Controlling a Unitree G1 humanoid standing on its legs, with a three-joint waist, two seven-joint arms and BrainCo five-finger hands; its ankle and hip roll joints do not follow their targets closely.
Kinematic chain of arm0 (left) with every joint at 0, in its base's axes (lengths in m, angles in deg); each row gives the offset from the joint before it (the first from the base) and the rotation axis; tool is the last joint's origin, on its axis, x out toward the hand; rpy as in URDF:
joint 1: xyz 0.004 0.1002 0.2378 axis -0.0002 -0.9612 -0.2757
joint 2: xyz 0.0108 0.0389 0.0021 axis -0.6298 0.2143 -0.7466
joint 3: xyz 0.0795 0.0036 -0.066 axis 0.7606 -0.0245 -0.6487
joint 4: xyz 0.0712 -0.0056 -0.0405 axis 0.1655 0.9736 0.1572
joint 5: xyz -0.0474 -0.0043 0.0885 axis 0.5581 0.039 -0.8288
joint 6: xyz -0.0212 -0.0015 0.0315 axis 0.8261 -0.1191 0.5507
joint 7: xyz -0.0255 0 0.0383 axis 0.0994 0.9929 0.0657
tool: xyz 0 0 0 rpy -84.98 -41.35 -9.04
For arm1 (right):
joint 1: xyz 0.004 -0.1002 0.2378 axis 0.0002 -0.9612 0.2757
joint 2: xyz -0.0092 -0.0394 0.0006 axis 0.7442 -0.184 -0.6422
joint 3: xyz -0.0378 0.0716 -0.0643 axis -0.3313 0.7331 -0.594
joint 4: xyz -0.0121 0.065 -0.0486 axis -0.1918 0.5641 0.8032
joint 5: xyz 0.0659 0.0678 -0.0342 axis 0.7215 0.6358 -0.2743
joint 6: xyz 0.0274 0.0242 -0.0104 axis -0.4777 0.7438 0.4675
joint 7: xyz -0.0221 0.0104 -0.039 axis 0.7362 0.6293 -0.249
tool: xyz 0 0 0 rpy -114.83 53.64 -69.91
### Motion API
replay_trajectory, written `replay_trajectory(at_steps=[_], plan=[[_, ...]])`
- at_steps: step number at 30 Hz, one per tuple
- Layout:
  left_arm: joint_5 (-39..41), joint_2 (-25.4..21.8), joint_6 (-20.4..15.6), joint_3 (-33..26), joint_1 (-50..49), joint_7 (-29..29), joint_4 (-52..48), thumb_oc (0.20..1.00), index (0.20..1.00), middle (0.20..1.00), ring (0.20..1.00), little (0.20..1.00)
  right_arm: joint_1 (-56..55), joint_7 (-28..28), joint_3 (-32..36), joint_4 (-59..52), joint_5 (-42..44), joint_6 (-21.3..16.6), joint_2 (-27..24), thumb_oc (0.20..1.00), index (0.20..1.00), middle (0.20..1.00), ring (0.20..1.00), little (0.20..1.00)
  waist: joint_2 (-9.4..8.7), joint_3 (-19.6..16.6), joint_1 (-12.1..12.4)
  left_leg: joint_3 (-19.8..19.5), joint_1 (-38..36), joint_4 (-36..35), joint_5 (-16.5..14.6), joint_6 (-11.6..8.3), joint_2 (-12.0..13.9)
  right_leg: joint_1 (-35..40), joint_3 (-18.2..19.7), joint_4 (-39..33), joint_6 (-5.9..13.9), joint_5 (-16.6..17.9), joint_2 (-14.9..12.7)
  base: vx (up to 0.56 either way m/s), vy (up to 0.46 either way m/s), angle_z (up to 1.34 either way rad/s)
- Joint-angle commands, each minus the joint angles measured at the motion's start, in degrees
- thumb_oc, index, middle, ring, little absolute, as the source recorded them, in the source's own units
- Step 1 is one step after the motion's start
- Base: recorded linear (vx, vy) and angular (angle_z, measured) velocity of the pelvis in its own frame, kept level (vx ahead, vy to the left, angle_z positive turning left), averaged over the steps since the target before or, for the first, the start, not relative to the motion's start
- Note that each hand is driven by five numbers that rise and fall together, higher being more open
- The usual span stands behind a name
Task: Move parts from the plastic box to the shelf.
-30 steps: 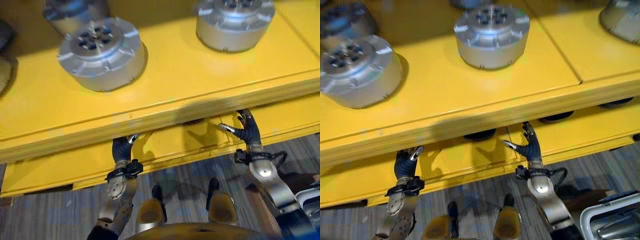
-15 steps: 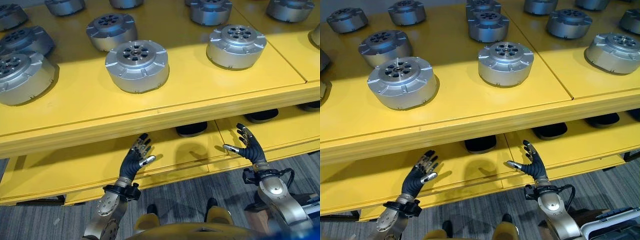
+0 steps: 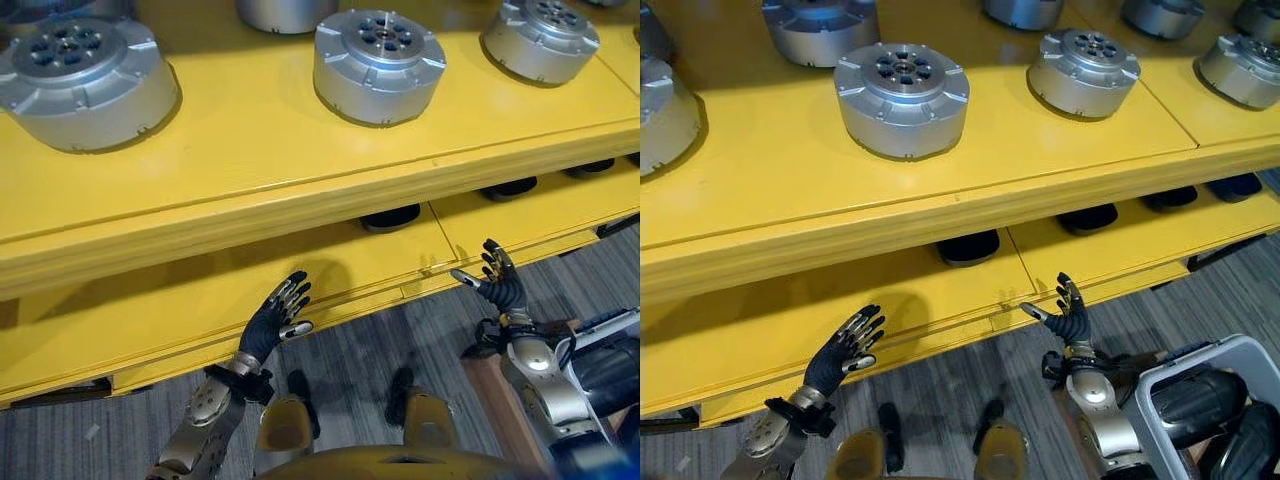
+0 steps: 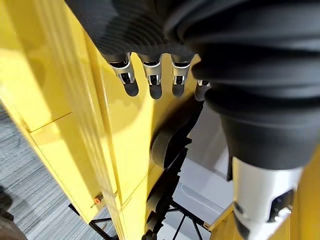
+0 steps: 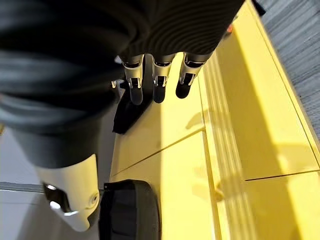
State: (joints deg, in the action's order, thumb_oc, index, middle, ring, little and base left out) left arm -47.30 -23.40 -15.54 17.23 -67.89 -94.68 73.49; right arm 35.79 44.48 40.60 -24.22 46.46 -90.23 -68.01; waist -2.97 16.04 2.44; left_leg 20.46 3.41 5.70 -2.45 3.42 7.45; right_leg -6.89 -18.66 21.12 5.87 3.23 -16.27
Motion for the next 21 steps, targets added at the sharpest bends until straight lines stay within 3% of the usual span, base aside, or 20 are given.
replay_trajectory(at_steps=[1, 2, 5, 6, 12, 17, 19, 21], plan=[[5.2, -0.4, -4.1, -0.6, -2.0, -11.6, -3.8, 1.0, 1.0, 1.0, 1.0, 1.0, 4.5, -2.1, -0.5, -2.0, 0.9, -4.5, -3.9, 1.0, 1.0, 1.0, 1.0, 1.0, 0.97, -3.6, 2.3, 2.2, 2.9, 1.0, 2.9, -1.93, 0.9, 11.3, -5.0, -4.8, 0.98, -2.7, -2.1, -0.16, -0.377, -0.6], [5.1, -0.8, -3.8, 0.3, -1.4, -11.0, -3.2, 1.0, 1.0, 1.0, 1.0, 1.0, 5.7, -2.4, -1.4, -2.0, 0.6, -4.2, -4.8, 1.0, 1.0, 1.0, 1.0, 1.0, 0.52, -3.6, 2.4, 3.6, 4.3, 2.8, 3.2, -3.05, 1.9, 13.7, -6.4, -9.5, 0.52, -5.6, 0.4, -0.09, -0.311, -0.73], [4.8, -1.0, -2.9, 0.8, -0.8, -10.7, -2.6, 1.0, 1.0, 1.0, 1.0, 1.0, 6.4, -3.1, -2.1, -2.1, 1.3, -3.3, -5.7, 1.0, 1.0, 1.0, 1.0, 1.0, 0.31, -3.4, 2.3, 4.3, 5.1, 3.7, 3.9, -4.02, 2.7, 14.7, -6.6, -12.2, 0.39, -6.0, 1.8, -0.05, -0.205, -1.23], [4.0, -1.2, -1.5, 1.3, -0.1, -11.3, -2.1, 1.0, 1.0, 1.0, 1.0, 1.0, 6.5, -3.9, -2.4, -2.3, 2.3, -2.3, -6.5, 1.0, 1.0, 1.0, 1.0, 1.0, 0.42, -3.3, 1.6, 4.8, 5.1, 2.8, 5.4, -5.01, 3.5, 14.9, -6.2, -14.2, 0.64, -6.1, 3.0, -0.08, -0.273, -1.16], [2.0, -3.2, 0.8, 2.5, -0.1, -16.0, -1.1, 1.0, 1.0, 1.0, 1.0, 1.0, 4.8, -6.0, -0.4, -2.5, 0.7, -3.9, -8.6, 1.0, 1.0, 1.0, 1.0, 1.0, 1.44, -3.1, -1.7, 4.7, 3.5, -1.6, 8.9, -6.53, 5.2, 12.4, -4.4, -11.7, -1.17, -8.7, 5.4, -0.06, -0.249, -0.39], [1.8, -2.7, -2.0, 3.6, 0.5, -14.3, -0.1, 1.0, 1.0, 1.0, 1.0, 1.0, 2.7, -9.2, 1.5, -2.8, -1.2, -5.0, -10.0, 1.0, 1.0, 1.0, 1.0, 1.0, 2.14, -2.6, -5.1, 5.2, 2.0, -1.9, 10.2, -7.62, 7.7, 9.0, -2.3, -7.0, -4.11, -10.9, 7.6, -0.01, -0.237, -0.28], [1.6, -0.9, -4.8, 4.8, 3.3, -13.4, 0.4, 1.0, 1.0, 1.0, 1.0, 1.0, 1.7, -14.2, 2.9, -1.9, -4.9, -4.0, -9.8, 1.0, 1.0, 1.0, 1.0, 1.0, 2.57, -2.2, -7.8, 6.7, 0.7, -2.4, 13.3, -9.3, 10.3, 7.1, -0.6, -4.2, -5.38, -12.5, 8.9, 0.02, -0.251, -0.38], [2.1, -0.3, -6.1, 5.6, 4.4, -13.0, 0.6, 1.0, 1.0, 1.0, 1.0, 1.0, 1.3, -15.3, 3.5, -1.1, -5.3, -3.8, -9.8, 1.0, 1.0, 1.0, 1.0, 1.0, 2.61, -2.2, -9.0, 7.6, 0.1, -2.7, 14.4, -9.99, 11.3, 6.4, -0.2, -3.3, -5.71, -12.9, 9.3, 0.01, -0.205, -0.35]])
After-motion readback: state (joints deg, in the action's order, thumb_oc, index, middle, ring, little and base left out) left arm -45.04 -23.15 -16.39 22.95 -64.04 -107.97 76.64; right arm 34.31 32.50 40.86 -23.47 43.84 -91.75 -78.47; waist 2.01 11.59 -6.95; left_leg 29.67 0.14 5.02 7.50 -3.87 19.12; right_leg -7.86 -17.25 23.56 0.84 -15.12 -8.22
